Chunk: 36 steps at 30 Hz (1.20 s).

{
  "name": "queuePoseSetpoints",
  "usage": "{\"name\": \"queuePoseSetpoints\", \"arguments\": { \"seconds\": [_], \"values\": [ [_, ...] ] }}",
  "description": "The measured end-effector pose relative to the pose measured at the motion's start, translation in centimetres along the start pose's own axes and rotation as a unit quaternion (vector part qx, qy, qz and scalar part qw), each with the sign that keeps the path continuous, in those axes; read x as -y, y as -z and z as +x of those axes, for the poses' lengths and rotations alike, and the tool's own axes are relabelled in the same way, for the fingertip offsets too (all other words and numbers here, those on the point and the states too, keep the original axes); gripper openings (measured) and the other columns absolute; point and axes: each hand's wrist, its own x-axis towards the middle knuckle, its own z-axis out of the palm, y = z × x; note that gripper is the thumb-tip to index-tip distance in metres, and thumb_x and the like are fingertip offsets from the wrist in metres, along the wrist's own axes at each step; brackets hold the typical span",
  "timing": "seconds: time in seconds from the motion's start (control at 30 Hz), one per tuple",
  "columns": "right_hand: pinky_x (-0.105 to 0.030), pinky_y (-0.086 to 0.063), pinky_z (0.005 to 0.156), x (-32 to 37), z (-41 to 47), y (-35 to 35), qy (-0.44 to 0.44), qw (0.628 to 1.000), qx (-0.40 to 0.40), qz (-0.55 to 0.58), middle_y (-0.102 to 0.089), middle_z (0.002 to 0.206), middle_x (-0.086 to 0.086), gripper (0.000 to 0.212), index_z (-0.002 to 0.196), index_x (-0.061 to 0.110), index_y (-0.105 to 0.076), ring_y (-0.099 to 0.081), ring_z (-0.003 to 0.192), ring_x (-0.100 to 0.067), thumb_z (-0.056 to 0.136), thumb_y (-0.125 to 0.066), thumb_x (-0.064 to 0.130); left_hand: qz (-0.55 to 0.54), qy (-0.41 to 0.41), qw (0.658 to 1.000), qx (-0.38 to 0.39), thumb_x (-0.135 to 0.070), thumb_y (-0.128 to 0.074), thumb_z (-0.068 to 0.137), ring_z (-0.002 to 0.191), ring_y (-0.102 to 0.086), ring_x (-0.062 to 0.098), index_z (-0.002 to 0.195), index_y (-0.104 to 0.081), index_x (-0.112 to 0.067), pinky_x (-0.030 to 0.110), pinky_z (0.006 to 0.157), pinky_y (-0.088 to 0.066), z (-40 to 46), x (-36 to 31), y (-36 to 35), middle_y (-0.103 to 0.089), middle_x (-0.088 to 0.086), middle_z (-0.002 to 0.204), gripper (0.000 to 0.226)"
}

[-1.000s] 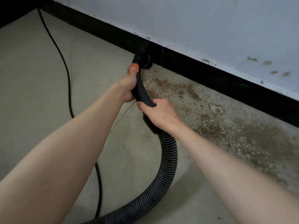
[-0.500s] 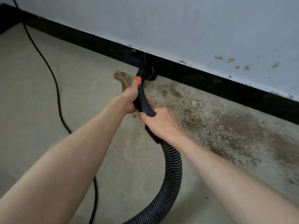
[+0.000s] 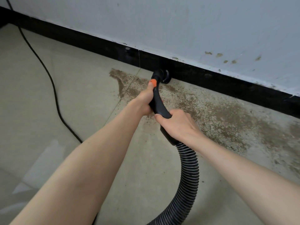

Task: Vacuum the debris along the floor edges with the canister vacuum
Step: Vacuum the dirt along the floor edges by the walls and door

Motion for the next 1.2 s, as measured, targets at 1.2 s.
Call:
{"name": "queuePoseSetpoints", "arguments": {
  "seconds": [1.2],
  "values": [
    [-0.04,-0.055,0.074,10.0,4.6,-7.6,0.081,0.99,0.085,0.074,-0.069,0.092,-0.007,0.046,0.095,0.016,-0.063,-0.067,0.085,-0.031,0.085,-0.055,0.06,0.023,-0.063,0.985,-0.161,-0.055,-0.039,0.096,0.056,-0.05,0.017,0.089,-0.051,-0.009,0.03,0.054,-0.045,1.5,-5.6,13.0,-0.051,0.005,0.066,0.048]
  ]
}}
